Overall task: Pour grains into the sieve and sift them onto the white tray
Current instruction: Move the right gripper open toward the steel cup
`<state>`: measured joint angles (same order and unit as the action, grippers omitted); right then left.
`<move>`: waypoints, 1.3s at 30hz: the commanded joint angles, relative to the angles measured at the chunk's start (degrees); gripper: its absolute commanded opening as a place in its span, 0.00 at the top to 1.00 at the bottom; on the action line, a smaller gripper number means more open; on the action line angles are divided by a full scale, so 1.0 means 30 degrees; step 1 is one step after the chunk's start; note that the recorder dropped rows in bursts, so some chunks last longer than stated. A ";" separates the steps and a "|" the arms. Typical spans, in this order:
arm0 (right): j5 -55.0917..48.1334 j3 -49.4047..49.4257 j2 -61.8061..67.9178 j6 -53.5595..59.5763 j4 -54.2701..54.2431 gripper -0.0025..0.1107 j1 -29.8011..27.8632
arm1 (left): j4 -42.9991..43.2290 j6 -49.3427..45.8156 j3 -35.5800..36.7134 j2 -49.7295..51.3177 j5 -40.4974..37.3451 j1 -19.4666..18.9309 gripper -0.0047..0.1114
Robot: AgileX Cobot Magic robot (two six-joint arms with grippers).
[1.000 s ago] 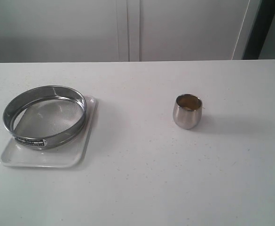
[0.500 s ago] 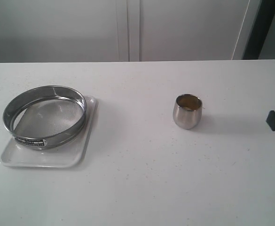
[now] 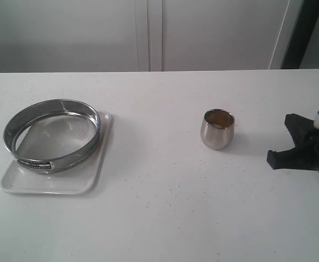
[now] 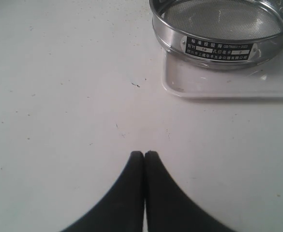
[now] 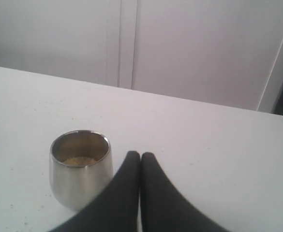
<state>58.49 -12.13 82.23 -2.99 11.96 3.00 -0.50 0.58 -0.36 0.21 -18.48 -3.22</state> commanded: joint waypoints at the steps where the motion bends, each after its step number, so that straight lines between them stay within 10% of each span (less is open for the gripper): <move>1: 0.2192 -0.0076 0.2323 -0.0102 0.0243 0.98 -0.0071 | -0.0095 0.0084 0.0120 -0.0070 -0.0186 -0.0064 0.96; 39: 0.3823 -0.3996 1.1132 0.0518 0.4533 0.96 -0.0071 | -0.0095 0.0084 0.0120 -0.0070 -0.0186 -0.0064 0.96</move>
<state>68.11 -23.87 115.47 -2.38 25.11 3.00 -0.50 0.58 -0.36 0.21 -18.48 -3.22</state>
